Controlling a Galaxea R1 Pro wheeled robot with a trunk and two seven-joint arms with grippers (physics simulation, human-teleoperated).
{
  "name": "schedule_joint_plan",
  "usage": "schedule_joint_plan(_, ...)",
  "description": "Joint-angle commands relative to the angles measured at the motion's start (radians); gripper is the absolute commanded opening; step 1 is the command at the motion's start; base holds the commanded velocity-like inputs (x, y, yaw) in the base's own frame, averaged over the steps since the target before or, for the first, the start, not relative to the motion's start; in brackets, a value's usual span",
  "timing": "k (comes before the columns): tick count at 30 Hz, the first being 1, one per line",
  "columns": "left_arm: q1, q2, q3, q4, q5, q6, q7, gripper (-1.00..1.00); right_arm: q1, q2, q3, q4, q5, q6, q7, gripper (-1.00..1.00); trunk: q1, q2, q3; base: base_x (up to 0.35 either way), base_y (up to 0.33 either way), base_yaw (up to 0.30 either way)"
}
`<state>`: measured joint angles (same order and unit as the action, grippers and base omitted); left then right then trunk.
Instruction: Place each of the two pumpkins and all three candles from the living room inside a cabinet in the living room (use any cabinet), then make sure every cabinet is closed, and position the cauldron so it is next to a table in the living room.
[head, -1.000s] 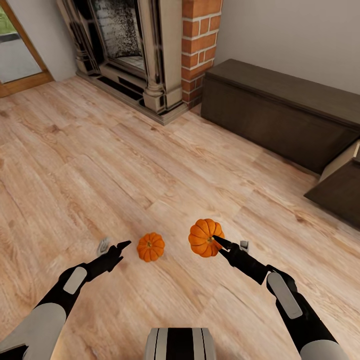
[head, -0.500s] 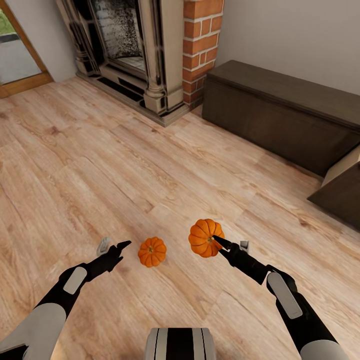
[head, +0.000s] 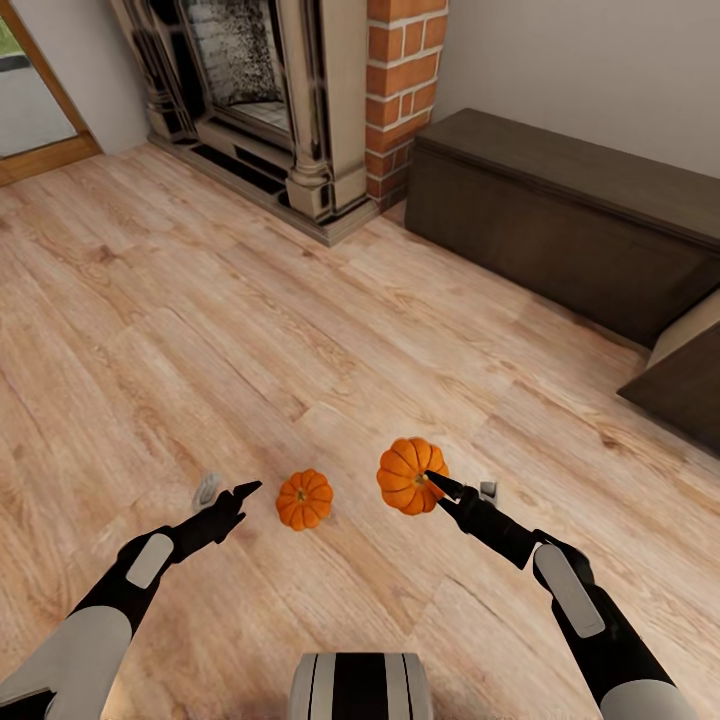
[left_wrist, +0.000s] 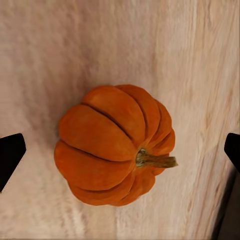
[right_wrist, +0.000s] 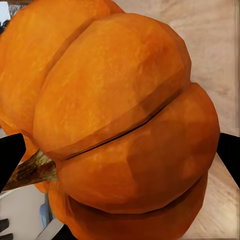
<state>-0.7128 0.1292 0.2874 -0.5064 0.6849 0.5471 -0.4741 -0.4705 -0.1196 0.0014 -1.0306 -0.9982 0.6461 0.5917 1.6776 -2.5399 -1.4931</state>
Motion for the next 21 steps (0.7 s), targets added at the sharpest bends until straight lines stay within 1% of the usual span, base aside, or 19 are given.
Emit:
schedule_joint_plan(1, -0.001, 0.0, 0.004, 0.0, 0.004, 0.008, -0.001, 1.0, 0.0, 0.0, 0.0, 0.0, -0.011, 0.007, -0.001, -1.0, 0.0, -0.001, -0.005, 0.0, 0.0, 0.0)
schedule_joint_plan(5, -0.001, 0.001, 0.004, 0.0, 0.004, 0.008, -0.001, 1.0, 0.0, -0.001, 0.0, 0.0, -0.011, 0.007, -0.001, -1.0, 0.002, -0.001, -0.02, 0.0, 0.0, 0.0)
schedule_joint_plan(8, -0.001, 0.0, 0.004, 0.0, 0.004, 0.008, -0.001, 1.0, 0.0, -0.001, 0.0, 0.0, -0.011, 0.007, -0.001, -1.0, 0.002, -0.001, -0.02, 0.0, 0.0, 0.0)
schedule_joint_plan(21, -0.001, 0.0, 0.003, 0.0, 0.004, 0.004, -0.003, 1.0, 0.0, -0.002, 0.0, 0.0, -0.011, 0.007, -0.001, -1.0, 0.008, -0.004, -0.07, 0.0, 0.0, 0.0)
